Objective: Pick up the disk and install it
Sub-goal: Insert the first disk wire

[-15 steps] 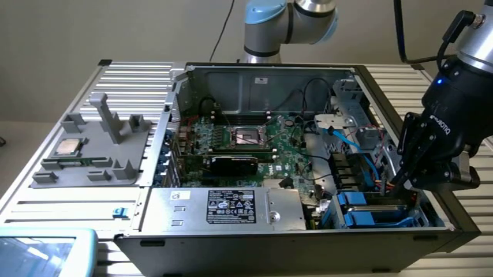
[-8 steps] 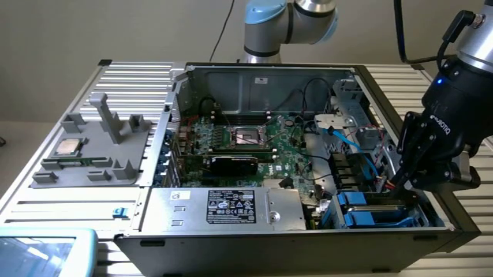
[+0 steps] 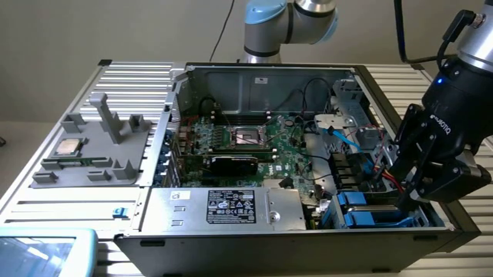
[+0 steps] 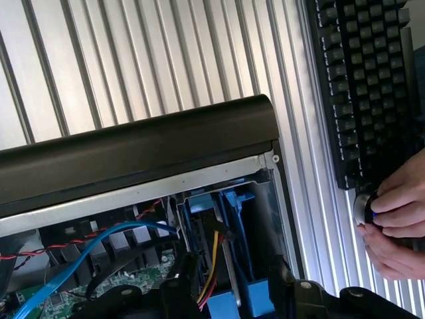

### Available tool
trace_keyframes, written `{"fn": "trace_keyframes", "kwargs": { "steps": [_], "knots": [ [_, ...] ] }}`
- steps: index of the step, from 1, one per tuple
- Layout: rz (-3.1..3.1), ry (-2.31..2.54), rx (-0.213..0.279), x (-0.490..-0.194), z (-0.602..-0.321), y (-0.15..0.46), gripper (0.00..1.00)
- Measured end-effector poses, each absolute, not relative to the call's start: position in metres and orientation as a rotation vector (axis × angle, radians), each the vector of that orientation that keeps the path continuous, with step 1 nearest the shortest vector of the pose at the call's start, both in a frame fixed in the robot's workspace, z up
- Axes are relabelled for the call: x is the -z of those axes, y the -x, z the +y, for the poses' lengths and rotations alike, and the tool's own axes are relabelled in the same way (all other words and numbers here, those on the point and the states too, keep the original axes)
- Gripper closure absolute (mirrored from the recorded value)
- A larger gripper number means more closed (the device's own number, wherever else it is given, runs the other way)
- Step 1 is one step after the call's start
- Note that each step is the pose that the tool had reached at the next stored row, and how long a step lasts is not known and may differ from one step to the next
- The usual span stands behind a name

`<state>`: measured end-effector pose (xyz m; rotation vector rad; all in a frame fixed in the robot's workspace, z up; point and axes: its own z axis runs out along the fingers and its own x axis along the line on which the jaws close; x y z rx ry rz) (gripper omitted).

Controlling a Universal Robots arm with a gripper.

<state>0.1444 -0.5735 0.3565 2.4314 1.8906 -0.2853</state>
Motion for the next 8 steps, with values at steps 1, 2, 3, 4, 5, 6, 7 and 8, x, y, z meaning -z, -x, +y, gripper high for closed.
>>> {"fn": "trace_keyframes", "kwargs": {
  "steps": [1, 2, 3, 4, 5, 6, 7, 8],
  "knots": [
    [1.891, -2.431, 0.285, -0.3565, -0.5735, -0.1444, 0.46],
    [1.891, -2.431, 0.285, -0.3565, -0.5735, -0.1444, 0.39],
    [1.891, -2.431, 0.285, -0.3565, -0.5735, -0.1444, 0.39],
    [1.891, -2.431, 0.285, -0.3565, -0.5735, -0.1444, 0.39],
    [1.890, -2.431, 0.285, -0.3565, -0.5735, -0.1444, 0.39],
    [1.891, -2.431, 0.285, -0.3565, -0.5735, -0.1444, 0.39],
    [1.890, -2.431, 0.285, -0.3566, -0.5735, -0.1445, 0.39],
    [1.891, -2.432, 0.285, -0.3570, -0.5736, -0.1452, 0.39]
  ]
}}
